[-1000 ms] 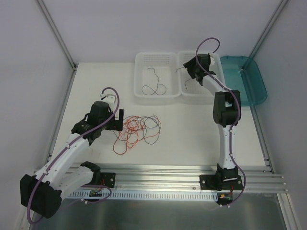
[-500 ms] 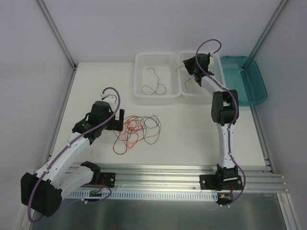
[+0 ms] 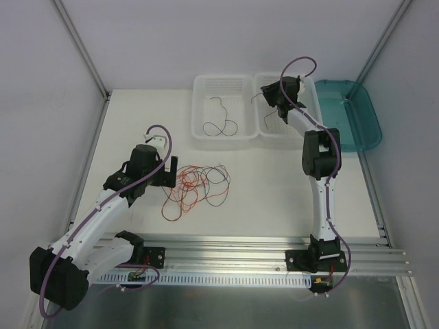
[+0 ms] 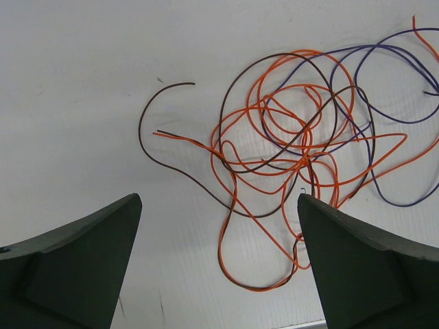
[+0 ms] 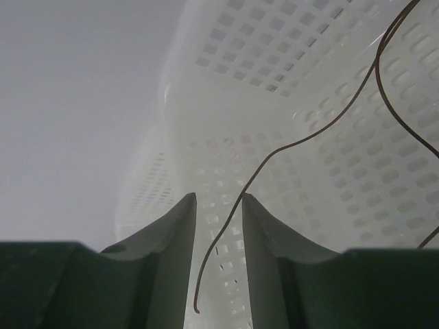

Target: Untangle the cables

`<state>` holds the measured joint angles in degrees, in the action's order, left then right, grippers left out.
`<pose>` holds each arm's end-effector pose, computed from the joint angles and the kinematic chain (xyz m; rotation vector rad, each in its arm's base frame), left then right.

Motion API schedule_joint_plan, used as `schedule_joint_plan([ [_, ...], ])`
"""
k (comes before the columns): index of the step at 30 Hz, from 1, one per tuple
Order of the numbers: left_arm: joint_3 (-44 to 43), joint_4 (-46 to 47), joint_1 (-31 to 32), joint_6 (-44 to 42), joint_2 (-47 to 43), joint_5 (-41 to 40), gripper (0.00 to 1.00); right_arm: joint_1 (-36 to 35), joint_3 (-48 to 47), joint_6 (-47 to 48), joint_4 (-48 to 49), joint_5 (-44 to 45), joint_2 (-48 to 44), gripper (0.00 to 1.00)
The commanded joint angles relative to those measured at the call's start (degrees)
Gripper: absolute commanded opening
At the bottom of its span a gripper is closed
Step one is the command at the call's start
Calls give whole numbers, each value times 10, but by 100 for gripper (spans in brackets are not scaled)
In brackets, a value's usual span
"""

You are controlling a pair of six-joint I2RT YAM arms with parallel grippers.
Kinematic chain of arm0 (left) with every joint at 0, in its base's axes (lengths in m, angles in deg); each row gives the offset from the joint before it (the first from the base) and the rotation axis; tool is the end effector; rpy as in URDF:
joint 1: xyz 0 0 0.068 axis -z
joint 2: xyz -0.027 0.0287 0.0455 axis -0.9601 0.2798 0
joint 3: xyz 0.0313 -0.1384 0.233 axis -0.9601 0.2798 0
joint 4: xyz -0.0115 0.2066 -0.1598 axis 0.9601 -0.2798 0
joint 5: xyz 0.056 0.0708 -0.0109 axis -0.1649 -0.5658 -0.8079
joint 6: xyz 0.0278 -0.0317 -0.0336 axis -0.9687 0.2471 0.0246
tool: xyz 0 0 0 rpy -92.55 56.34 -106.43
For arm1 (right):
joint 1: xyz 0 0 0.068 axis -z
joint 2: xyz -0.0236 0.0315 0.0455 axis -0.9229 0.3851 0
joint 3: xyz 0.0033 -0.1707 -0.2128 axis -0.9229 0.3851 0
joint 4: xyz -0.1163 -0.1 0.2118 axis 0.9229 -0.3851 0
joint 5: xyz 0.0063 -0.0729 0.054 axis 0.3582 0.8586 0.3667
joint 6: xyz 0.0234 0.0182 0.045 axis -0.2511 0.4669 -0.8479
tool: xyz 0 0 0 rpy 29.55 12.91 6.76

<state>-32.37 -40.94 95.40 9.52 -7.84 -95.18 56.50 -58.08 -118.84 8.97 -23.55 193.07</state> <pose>0.1922 -0.0711 0.2658 0.2077 2.2006 -0.1323 0.5629 0.1075 0.2052 0.6437 1.7744 0.7310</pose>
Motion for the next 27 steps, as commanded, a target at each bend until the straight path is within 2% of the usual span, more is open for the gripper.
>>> schedule_joint_plan([
  [1,-5,2,-4,6,-6,-2,99,-6,1,-13,26,-26,-2,36],
  [11,-5,1,-4,5,-7,-2,99,-6,16,-10,15,-37,-6,36],
  [14,-6,0,-4,5,-6,-2,99,-6,23,-11,22,-37,-8,25],
  [15,-6,1,-5,5,-7,-2,99,-5,28,-11,26,-38,-10,18],
  [20,-5,1,-5,5,-8,-2,99,0,31,-10,33,-38,-27,1],
  [27,-5,0,-4,5,-10,-4,99,13,60,-6,55,-49,-81,1],
])
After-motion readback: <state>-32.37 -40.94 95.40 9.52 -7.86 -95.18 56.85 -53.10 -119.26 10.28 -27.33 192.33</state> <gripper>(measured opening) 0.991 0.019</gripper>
